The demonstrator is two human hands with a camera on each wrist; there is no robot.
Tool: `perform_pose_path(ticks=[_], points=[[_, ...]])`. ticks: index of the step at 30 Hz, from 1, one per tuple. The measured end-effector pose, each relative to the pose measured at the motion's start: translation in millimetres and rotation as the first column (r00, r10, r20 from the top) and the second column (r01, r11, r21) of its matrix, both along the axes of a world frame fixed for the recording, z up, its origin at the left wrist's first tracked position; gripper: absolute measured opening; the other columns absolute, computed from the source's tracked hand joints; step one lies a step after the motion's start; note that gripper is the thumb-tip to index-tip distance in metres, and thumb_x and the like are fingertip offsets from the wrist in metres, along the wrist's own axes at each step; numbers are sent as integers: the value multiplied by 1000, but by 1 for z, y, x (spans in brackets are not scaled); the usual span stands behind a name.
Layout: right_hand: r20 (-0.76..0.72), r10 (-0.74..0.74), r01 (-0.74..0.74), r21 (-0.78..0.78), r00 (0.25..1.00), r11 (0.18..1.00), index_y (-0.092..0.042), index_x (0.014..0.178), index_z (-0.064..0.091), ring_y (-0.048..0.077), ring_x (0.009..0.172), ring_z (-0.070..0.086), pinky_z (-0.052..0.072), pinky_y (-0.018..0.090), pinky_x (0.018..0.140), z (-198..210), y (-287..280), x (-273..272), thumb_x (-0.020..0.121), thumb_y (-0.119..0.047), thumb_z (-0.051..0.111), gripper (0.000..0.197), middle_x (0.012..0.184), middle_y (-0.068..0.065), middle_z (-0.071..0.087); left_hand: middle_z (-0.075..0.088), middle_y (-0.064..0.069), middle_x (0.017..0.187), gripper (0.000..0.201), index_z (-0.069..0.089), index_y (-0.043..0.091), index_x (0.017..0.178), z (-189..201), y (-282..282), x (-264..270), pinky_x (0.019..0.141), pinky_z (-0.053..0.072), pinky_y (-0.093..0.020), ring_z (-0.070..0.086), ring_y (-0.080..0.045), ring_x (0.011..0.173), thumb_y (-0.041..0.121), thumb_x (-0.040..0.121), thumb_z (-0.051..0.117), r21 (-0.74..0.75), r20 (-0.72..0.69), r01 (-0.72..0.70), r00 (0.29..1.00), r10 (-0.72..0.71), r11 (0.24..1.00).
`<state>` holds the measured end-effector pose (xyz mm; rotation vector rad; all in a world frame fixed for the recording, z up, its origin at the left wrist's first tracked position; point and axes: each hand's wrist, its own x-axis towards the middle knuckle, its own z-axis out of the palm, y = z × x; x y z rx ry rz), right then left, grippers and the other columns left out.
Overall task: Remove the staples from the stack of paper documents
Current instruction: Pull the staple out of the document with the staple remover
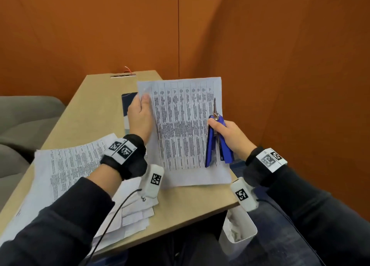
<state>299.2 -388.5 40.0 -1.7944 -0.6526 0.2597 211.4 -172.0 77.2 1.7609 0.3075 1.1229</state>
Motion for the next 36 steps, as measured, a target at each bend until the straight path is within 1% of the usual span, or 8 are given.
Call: perform_pose_path(ticks=[2,5,9,12,16,20,31,36], points=[[33,-59,61,-63,998,996,7,89,59,40,81,64,52,51,86,-4,1,4,78,-72,57,80,91,24,67,24,4,63,38,34,19,64,-8,4,2,59,27,-27,27,-6,57,18,102,40,-31,-59,24,998,-25,999],[349,-229,223,58,909,973,-19,64,47,23,70,49,41,36,72,7,3,9,92,-49,56,42,74,10,49,24,-3,65,36,42,12,66,-23,4,4,60,28,-29,30,-11,62,20,102,41,-37,-141,90,985,-94,995],[351,-469,308,426,810,851,-34,82,46,9,81,51,41,15,74,55,16,-3,97,-35,57,18,97,6,52,38,6,65,34,41,18,68,-40,-12,7,57,28,-26,35,-9,59,23,101,42,96,-251,193,954,-164,977],[300,-438,264,477,847,838,-20,86,51,-2,58,46,40,10,60,77,38,-8,98,-35,54,20,76,-5,51,58,4,82,20,58,14,104,-48,-26,8,67,39,-27,50,-8,70,26,101,43,200,-227,247,953,-200,948],[290,-320,181,417,902,890,-18,86,54,16,66,60,51,32,68,76,73,-8,98,-40,53,25,78,12,64,65,-21,83,61,14,18,152,-54,-35,10,70,45,-35,60,-31,73,37,99,40,258,-229,269,950,-212,928],[299,-314,189,381,901,905,-24,72,45,1,52,43,39,16,58,69,93,-5,98,-38,54,31,62,-10,49,59,-14,64,70,-4,20,152,-51,-35,12,59,43,-27,56,-25,57,39,99,37,290,-279,291,937,-210,912],[356,-324,170,400,876,901,-31,71,47,3,54,42,39,22,59,66,104,-2,98,-34,55,29,60,-13,47,44,9,53,75,-2,21,152,-47,-34,12,53,35,-10,49,1,45,49,91,32,265,-357,386,891,-282,883],[358,-323,172,393,876,903,-26,71,47,7,57,44,40,24,61,65,105,1,98,-35,54,30,61,-9,47,63,0,112,67,46,17,132,-46,-34,11,75,42,-19,58,-11,94,59,81,55,257,-396,390,877,-272,884]])
